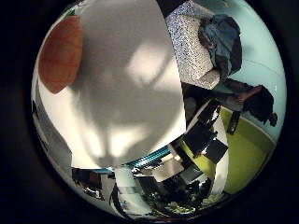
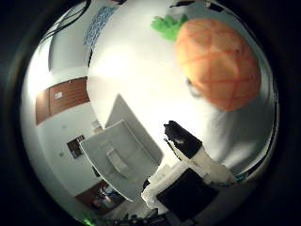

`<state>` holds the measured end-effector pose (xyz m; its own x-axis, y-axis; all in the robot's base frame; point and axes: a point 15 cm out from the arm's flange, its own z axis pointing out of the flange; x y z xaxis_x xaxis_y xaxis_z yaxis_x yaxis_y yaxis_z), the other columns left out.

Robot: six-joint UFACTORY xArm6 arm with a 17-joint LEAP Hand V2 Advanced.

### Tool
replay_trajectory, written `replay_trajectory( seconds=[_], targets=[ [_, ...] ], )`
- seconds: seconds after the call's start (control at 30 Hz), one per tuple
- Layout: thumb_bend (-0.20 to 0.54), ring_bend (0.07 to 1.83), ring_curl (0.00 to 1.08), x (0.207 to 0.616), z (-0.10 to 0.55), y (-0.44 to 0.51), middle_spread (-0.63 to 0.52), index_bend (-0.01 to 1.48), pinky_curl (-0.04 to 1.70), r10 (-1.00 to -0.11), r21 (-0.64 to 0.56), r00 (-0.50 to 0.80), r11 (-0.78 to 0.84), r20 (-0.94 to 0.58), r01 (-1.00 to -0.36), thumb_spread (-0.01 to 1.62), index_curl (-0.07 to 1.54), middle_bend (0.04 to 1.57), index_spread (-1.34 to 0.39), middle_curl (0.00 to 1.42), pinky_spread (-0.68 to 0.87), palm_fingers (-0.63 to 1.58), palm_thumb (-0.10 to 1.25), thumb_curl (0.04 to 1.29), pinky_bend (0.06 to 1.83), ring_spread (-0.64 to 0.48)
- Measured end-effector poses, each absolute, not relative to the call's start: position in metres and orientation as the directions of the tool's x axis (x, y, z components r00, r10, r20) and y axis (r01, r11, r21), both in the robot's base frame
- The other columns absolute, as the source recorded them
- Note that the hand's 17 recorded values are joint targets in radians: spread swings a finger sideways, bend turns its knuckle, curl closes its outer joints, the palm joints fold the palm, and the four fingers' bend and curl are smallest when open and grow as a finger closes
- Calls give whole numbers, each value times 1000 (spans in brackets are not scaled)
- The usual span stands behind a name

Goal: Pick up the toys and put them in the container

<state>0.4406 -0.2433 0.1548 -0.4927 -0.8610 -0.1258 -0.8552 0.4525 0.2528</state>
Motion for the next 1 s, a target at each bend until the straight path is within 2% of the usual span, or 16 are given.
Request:
replay_trajectory(
  seconds=[0.17,0.2,0.27,0.3,0.37,0.43,0.47,0.5,0.53,0.67,0.73,0.83,1.0],
  targets=[
    [-19,398,241,438,146,-243,-19,165,276,-861,272,-494,449,-125,-851,1138,269,282,-275,351,479,289,649,373,436,151],
    [-20,443,249,437,145,-243,-36,159,270,-861,275,-494,448,-125,-851,1134,268,298,-267,356,474,337,650,374,423,115],
    [-15,585,274,436,143,-242,-113,162,254,-860,283,-494,446,-126,-849,1125,263,401,-283,389,400,576,666,378,423,-9],
    [-16,668,296,436,143,-241,-142,170,252,-862,285,-491,443,-125,-850,1123,267,435,-298,405,321,692,675,381,444,-74],
    [-11,814,346,434,143,-242,-212,160,286,-867,288,-485,437,-117,-852,1106,265,543,-357,460,-18,1031,717,393,651,-212],
    [-14,922,421,432,142,-243,-249,241,367,-875,291,-473,428,-105,-856,1070,330,663,-422,539,-309,1199,763,410,826,-281],
    [-10,969,447,432,142,-243,-255,322,395,-881,293,-464,420,-96,-859,1057,374,736,-444,575,-359,1276,792,419,884,-288],
    [-9,994,459,431,143,-241,-254,365,410,-886,298,-455,412,-89,-861,1048,399,768,-449,593,-374,1293,807,423,915,-292],
    [-6,1059,490,430,143,-240,-251,510,454,-891,303,-446,404,-82,-863,1023,473,853,-452,636,-369,1333,855,440,1002,-285],
    [0,1269,593,424,157,-237,-238,853,596,-901,314,-429,389,-69,-866,943,686,1089,-414,768,-296,1203,988,515,1241,-261],
    [-2,1332,635,425,175,-237,-227,960,661,-902,290,-426,390,-70,-874,914,761,1170,-383,817,-262,1142,1036,558,1315,-250],
    [-12,1387,691,427,209,-237,-208,1055,762,-906,241,-419,393,-65,-887,838,848,1255,-343,872,-214,1058,1078,632,1378,-243],
    [-14,1419,743,424,279,-229,-193,1097,875,-914,232,-401,377,-65,-897,750,910,1307,-308,908,-186,993,1092,709,1368,-245]
  ],
)
